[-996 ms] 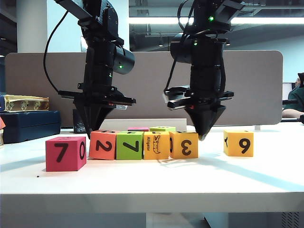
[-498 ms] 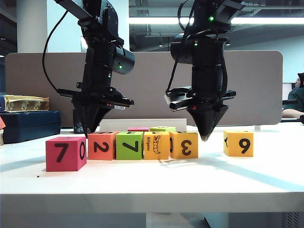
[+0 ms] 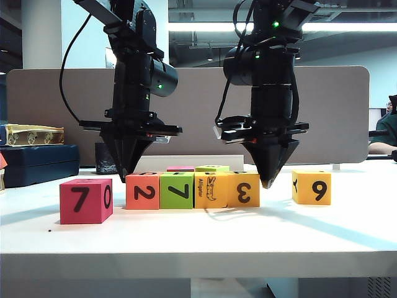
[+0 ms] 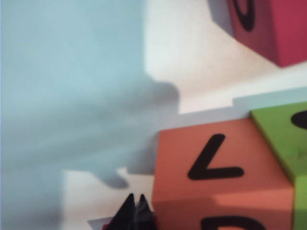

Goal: Select the appropriate blocks from the scattered letter blocks on the table and arrange them in a row to spell out "DEEP".

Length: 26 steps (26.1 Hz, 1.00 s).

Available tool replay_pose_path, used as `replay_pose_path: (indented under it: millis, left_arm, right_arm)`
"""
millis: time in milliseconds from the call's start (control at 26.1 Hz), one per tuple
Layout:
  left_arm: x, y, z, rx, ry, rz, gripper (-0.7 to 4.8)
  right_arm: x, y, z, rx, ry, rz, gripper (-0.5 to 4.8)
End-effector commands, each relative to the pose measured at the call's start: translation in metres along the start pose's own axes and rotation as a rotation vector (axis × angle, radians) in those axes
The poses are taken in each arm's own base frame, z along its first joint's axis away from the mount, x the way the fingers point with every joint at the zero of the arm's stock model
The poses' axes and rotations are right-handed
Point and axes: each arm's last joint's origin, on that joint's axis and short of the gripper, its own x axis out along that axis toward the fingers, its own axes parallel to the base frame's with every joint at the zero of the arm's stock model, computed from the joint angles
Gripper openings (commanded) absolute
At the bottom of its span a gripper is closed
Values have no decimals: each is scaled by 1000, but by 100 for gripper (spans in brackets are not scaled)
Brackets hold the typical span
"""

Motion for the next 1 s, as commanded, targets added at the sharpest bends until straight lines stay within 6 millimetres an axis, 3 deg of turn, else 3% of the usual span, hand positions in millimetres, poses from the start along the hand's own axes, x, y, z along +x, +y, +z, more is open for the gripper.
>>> replay_pose_path:
  millis: [38,613,843,996]
  left_arm:
    - [-2,0,-1,1,-2,5,-6]
    - [-8,7,-1,23,-43,203,-6]
    - [-33,16,-6,-8,-117,190,-6]
    - [-73,21,-11,-31,-232,136,-6]
  right_arm:
    - [-2,1,1,1,-11,7,-2]
    - [-10,-5,5,-8,-20,-136,-2]
    - [-39,-9,18,-1,-69,-139,-2]
    - [-75,-11,27,2,-121,-101,-2]
